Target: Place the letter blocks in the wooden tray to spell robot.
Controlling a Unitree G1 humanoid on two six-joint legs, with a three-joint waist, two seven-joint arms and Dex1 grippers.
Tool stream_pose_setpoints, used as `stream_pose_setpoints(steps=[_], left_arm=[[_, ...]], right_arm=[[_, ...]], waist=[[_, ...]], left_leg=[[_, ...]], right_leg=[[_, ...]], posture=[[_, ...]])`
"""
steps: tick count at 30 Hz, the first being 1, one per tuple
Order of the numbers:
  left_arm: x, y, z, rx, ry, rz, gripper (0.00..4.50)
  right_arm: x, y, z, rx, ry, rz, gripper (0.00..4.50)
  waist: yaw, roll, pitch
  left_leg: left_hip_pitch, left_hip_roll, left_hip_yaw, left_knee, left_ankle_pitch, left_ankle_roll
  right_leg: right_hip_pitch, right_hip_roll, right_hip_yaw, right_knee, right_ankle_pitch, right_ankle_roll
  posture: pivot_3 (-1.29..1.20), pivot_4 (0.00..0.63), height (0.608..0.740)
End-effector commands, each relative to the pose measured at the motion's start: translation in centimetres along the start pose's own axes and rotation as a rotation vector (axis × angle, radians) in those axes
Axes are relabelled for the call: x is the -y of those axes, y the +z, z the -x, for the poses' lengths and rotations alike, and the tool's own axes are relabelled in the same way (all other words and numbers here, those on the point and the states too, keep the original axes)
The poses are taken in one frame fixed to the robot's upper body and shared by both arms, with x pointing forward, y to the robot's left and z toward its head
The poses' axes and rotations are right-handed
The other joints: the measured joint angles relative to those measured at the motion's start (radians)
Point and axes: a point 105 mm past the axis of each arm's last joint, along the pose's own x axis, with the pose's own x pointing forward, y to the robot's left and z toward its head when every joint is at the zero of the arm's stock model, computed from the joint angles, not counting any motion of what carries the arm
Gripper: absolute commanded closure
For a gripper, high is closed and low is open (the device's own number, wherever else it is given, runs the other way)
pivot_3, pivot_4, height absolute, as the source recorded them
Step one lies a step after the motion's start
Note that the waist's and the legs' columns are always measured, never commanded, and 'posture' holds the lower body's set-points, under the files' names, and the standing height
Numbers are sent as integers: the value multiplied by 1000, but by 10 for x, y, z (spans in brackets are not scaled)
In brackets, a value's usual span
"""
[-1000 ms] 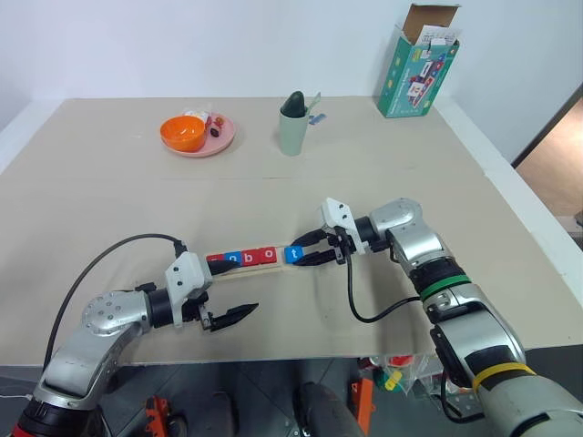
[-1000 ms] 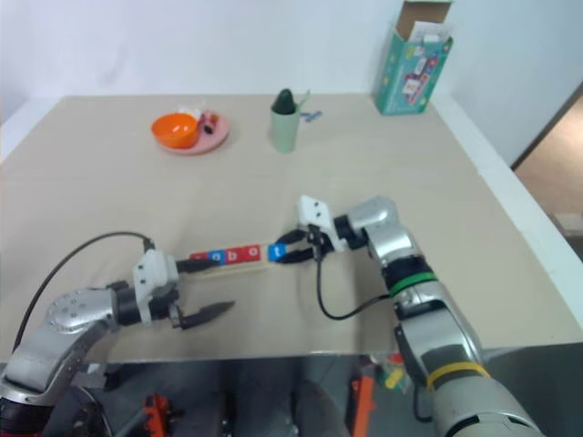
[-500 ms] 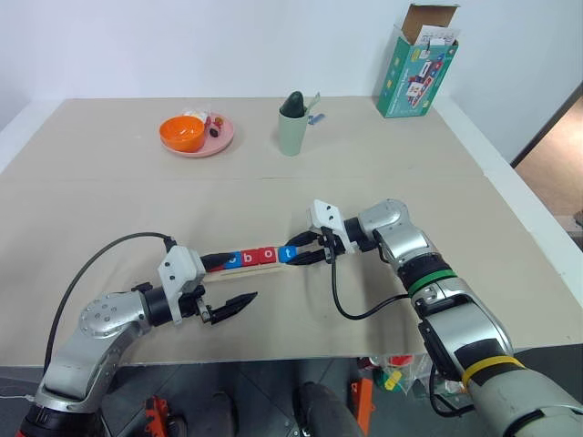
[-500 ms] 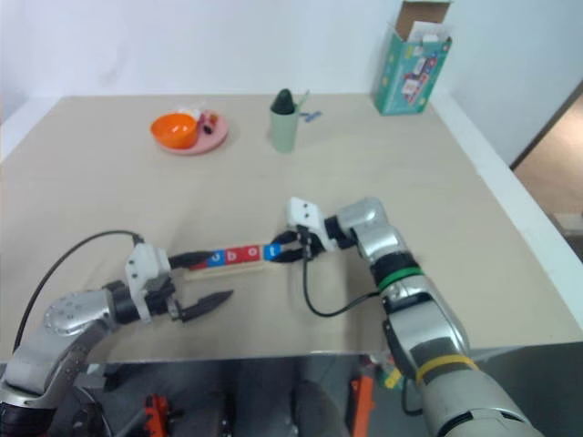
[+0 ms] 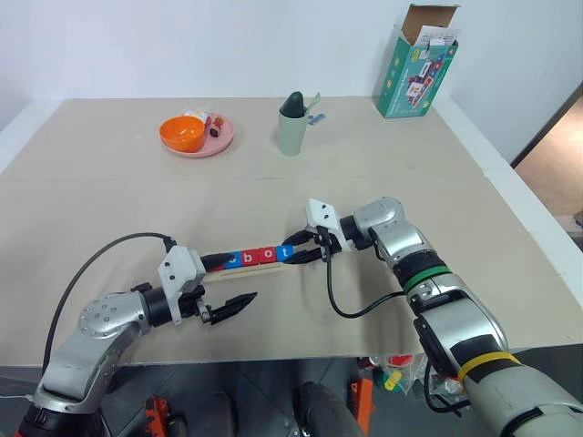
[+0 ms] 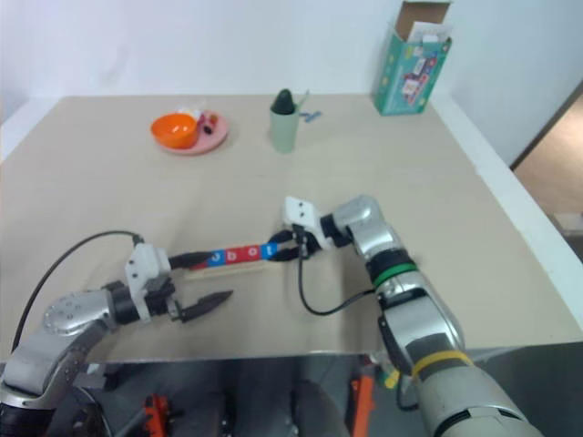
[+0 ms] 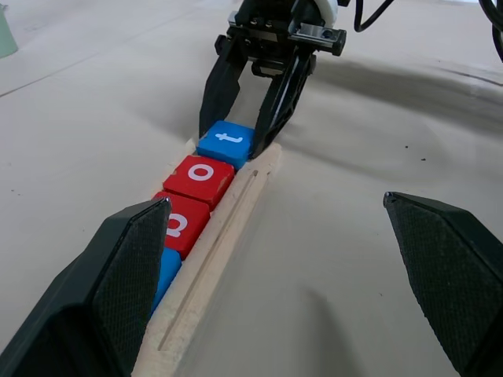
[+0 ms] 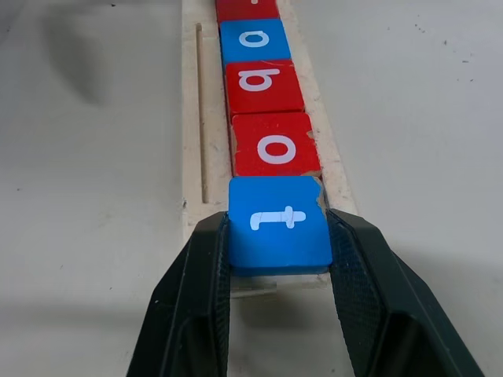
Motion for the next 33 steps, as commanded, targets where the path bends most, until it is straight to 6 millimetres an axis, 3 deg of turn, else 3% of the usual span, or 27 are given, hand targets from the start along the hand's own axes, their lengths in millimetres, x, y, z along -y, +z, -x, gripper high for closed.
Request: stream_pose_setpoints(steps=[1,33], left_arm=[[4,10,0,28,-14,-38,0],[6,6,-1,19,-14,-40,0]], right_arm=[[5,9,1,4,-9,28,3300],[7,9,-3,-3,-3,5,3300]], waist=[[0,0,0],[0,0,0]], left_leg=[[0,0,0,0,0,0],[0,0,0,0,0,0]], right_leg=[[0,0,0,0,0,0],[0,0,0,0,0,0]], posture=[[0,150,740],[0,150,740]])
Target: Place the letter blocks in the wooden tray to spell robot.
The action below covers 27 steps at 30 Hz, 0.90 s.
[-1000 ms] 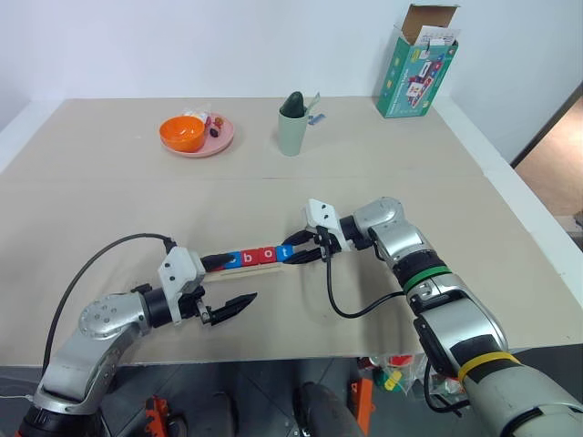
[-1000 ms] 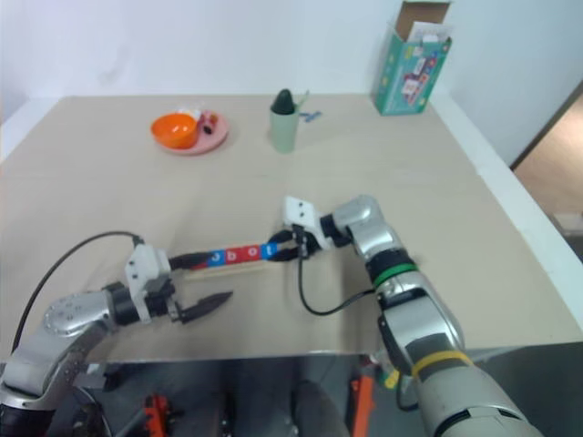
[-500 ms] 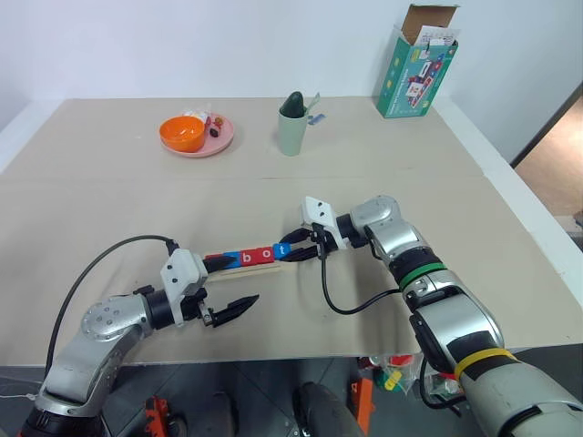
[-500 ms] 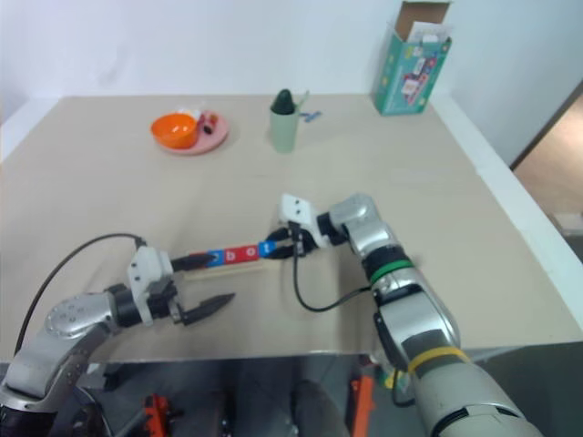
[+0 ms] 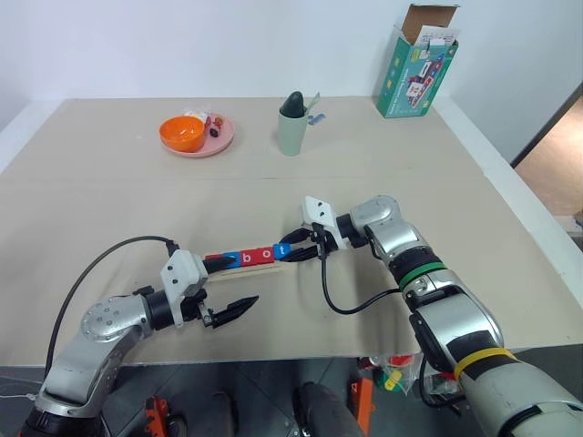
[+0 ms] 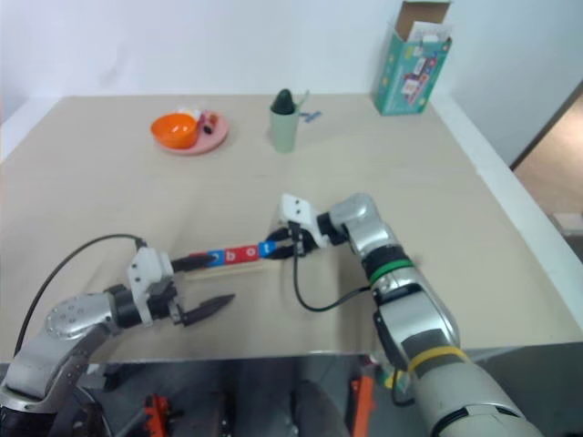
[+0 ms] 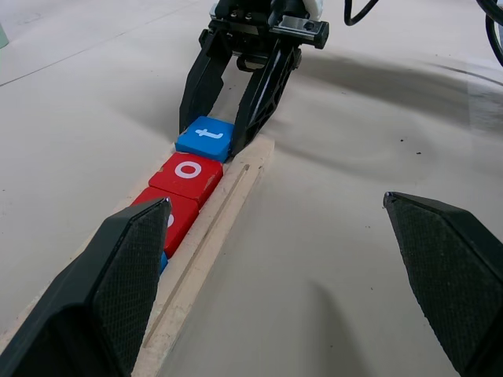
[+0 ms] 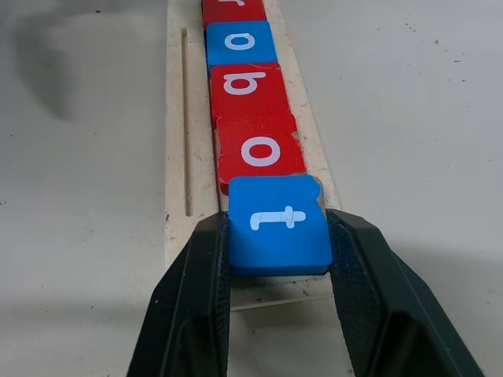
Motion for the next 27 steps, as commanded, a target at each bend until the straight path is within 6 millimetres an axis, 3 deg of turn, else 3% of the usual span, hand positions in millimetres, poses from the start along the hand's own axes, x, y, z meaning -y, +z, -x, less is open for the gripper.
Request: stream_pose_setpoints(steps=[1,23,25,27], left_arm=[[2,8,0,25,-11,-39,0],[3,6,1,15,-13,-40,0],[3,6,1,15,-12,-39,0],[3,6,1,14,-11,-39,0]], right_arm=[[2,6,1,-1,4,26,3300],[1,5,-1,3,20,19,3300],[1,5,-1,6,21,11,2251],[1,5,-1,4,23,6,1559]], waist=[[0,0,0],[0,0,0],[0,0,0],[0,0,0]], left_leg=[[0,0,0,0,0,0],[0,0,0,0,0,0],[0,0,0,0,0,0],[0,0,0,0,0,0]], right_leg=[[0,0,0,0,0,0],[0,0,0,0,0,0],[0,0,0,0,0,0],[0,0,0,0,0,0]], posture=[[0,150,740],[0,150,740],[0,150,740],[0,150,740]])
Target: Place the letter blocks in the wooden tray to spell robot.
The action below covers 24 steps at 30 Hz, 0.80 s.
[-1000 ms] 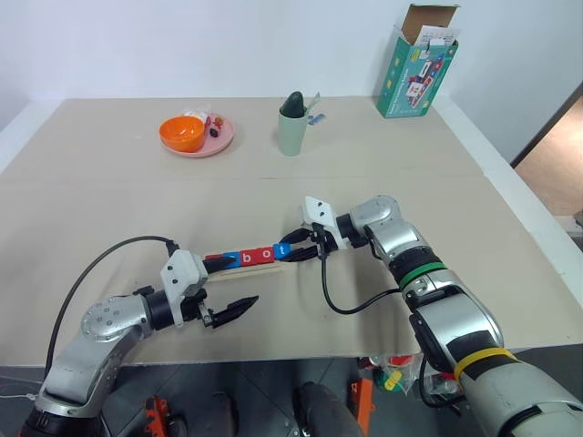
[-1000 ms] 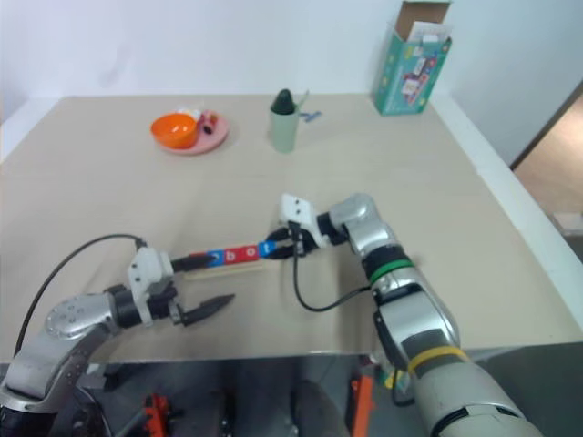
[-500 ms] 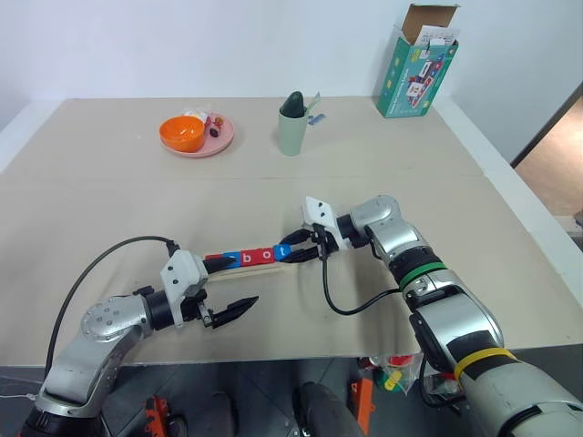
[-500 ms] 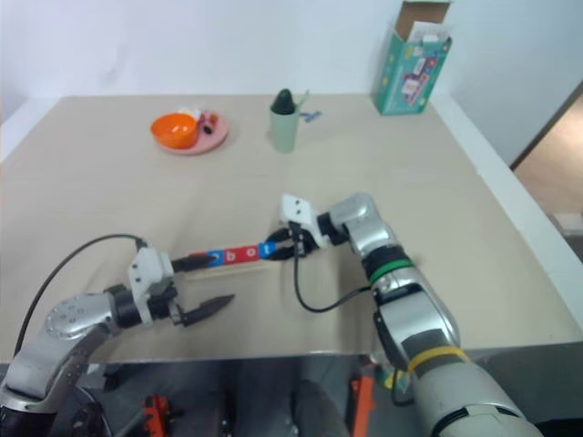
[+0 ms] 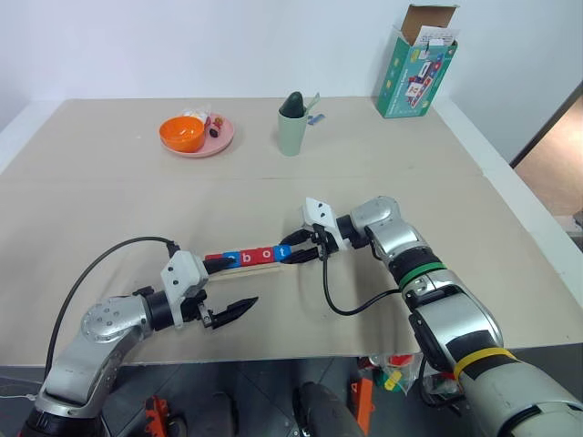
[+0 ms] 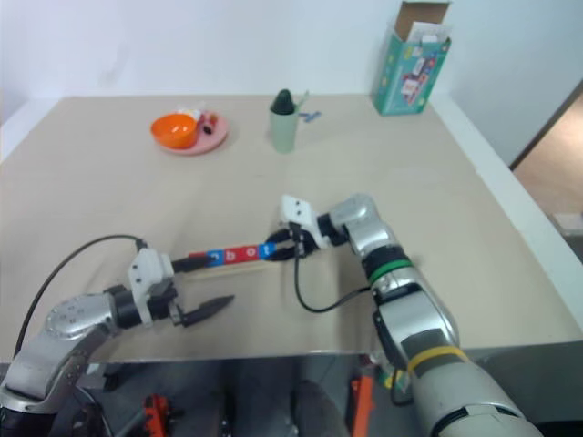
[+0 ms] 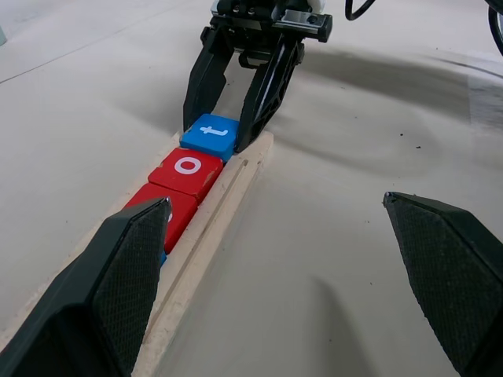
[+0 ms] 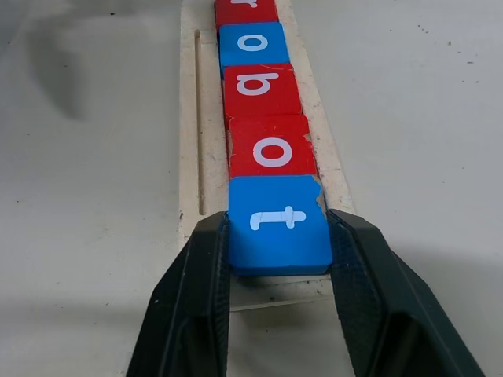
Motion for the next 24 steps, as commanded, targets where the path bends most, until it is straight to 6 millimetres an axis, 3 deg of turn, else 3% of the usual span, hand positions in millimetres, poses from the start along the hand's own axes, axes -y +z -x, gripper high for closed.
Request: stream_pose_setpoints(steps=[1,4,5,11,18,22,24], left_arm=[[2,8,1,26,-10,-34,0],[2,8,1,25,-11,-35,0],[2,7,2,24,-11,-36,0],[0,10,3,33,5,-33,0],[-26,20,17,87,185,20,0],[-46,13,37,39,349,-3,0],[-63,9,57,11,458,-26,0]], right_arm=[[4,7,1,2,-7,13,1233],[6,10,3,14,-14,15,190],[7,12,4,20,-15,13,25],[13,30,18,108,-79,-3,25],[13,52,57,329,-313,-144,25],[-3,41,85,381,-499,-183,25],[-20,14,102,319,-579,-221,25]], waist=[[0,0,0],[0,0,0],[0,0,0],[0,0,0],[4,0,0],[6,0,0],[6,0,0]], left_leg=[[0,0,0,0,0,0],[0,0,0,0,0,0],[0,0,0,0,0,0],[-1,0,0,0,0,0],[-2,0,-2,0,0,0],[-2,-1,-2,0,0,0],[-2,-1,-1,0,0,0]], right_leg=[[0,0,0,0,0,0],[0,0,0,0,0,0],[0,0,0,0,0,0],[-1,0,0,0,0,0],[0,-1,-2,0,0,0],[0,-1,-2,0,-4,5],[0,-1,-1,0,-5,7]], posture=[[0,150,740],[0,150,740],[0,150,740],[0,150,740],[0,150,740],[0,150,740],[0,150,740]])
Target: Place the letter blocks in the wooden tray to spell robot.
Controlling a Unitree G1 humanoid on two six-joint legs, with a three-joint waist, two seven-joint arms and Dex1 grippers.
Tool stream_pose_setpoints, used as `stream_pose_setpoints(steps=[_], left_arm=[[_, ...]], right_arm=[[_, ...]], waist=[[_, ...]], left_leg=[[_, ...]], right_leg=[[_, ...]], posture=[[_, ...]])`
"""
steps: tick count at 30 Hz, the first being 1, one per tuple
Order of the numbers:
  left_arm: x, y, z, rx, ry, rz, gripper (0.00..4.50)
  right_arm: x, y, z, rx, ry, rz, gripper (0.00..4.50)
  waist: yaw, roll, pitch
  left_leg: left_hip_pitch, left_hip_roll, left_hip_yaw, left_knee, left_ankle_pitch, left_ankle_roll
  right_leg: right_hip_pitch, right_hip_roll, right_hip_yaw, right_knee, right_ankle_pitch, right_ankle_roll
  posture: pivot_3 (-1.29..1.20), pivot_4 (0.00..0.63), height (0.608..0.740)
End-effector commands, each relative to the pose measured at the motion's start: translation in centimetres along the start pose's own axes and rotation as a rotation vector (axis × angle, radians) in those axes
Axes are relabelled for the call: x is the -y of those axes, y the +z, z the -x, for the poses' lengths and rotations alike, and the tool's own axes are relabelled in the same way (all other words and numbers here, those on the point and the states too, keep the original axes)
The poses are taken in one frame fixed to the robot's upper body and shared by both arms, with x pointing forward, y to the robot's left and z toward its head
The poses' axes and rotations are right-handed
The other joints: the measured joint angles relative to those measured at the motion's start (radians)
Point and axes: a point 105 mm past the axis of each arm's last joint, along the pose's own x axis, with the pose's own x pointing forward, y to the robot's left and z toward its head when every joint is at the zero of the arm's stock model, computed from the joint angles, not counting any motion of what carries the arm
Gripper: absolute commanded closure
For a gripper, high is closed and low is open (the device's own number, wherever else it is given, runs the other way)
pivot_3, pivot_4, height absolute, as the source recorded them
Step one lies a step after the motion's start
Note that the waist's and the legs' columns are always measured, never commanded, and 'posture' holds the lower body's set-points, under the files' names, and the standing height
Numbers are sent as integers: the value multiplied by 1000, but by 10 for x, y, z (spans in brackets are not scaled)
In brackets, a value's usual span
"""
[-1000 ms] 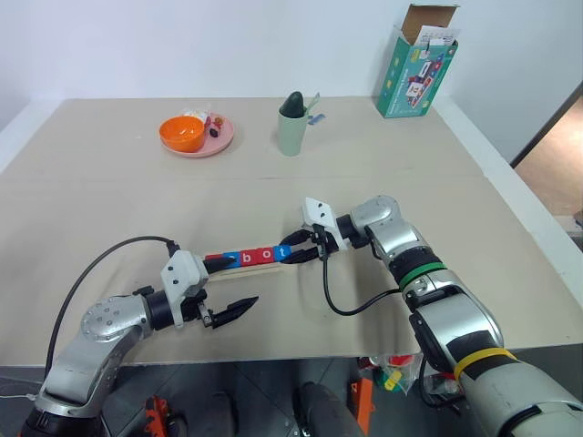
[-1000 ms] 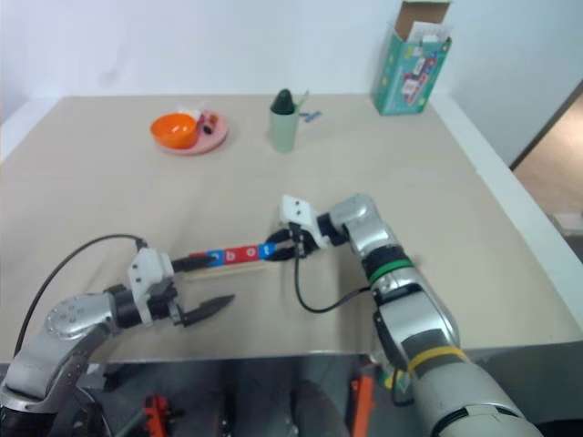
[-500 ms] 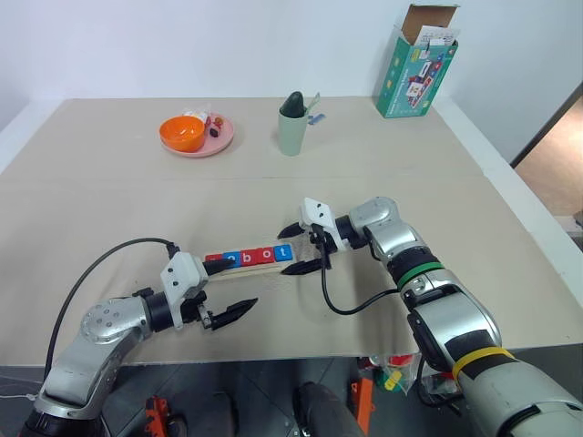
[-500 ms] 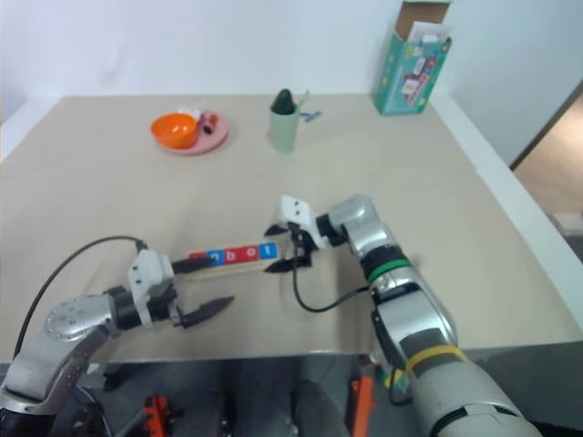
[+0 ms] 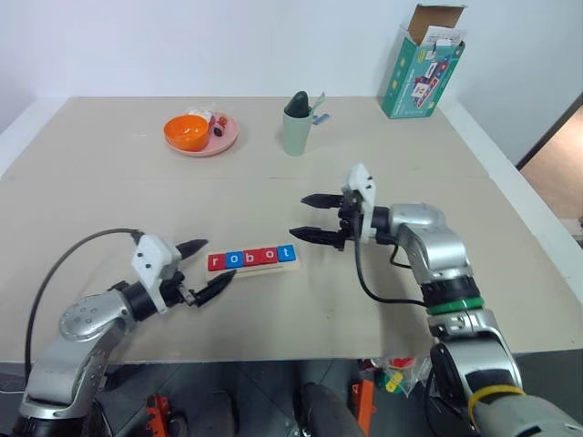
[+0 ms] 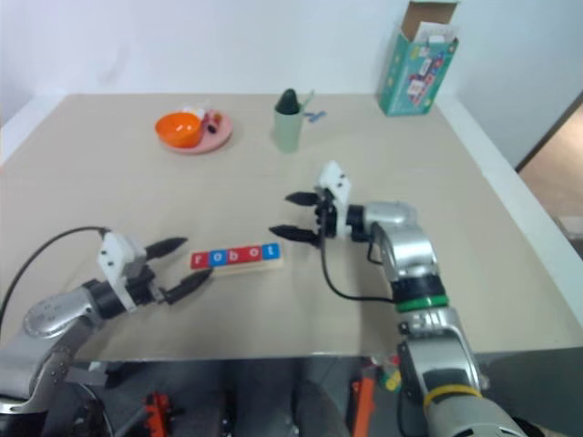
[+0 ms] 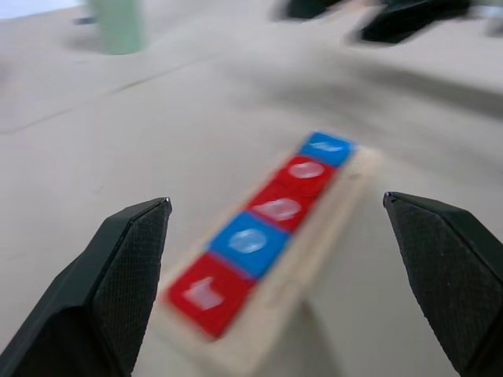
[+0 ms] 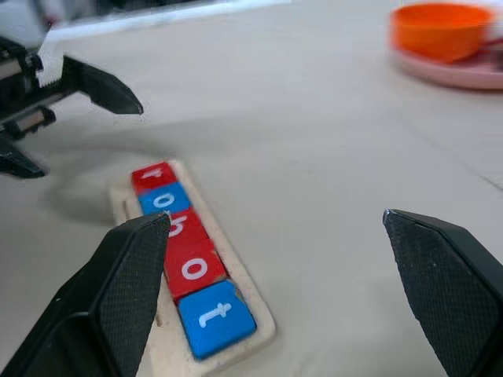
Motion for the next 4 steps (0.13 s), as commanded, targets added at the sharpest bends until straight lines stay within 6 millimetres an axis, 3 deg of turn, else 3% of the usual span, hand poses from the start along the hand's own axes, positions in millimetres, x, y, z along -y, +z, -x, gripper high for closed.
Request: stream_pose_setpoints(steps=[1,4], left_arm=[[-41,5,27,-8,199,-71,0],[-66,4,45,-32,292,-104,0]], right_arm=[[1,-9,50,-32,-156,31,25],[2,-28,73,-107,-239,42,25]], waist=[[3,0,0],[8,-1,0]], left_leg=[[0,0,0,0,0,0],[0,-1,0,0,0,0]], right_leg=[[0,0,0,0,0,0],[0,-1,-2,0,-2,-1]], posture=[[0,150,740],[0,150,740]])
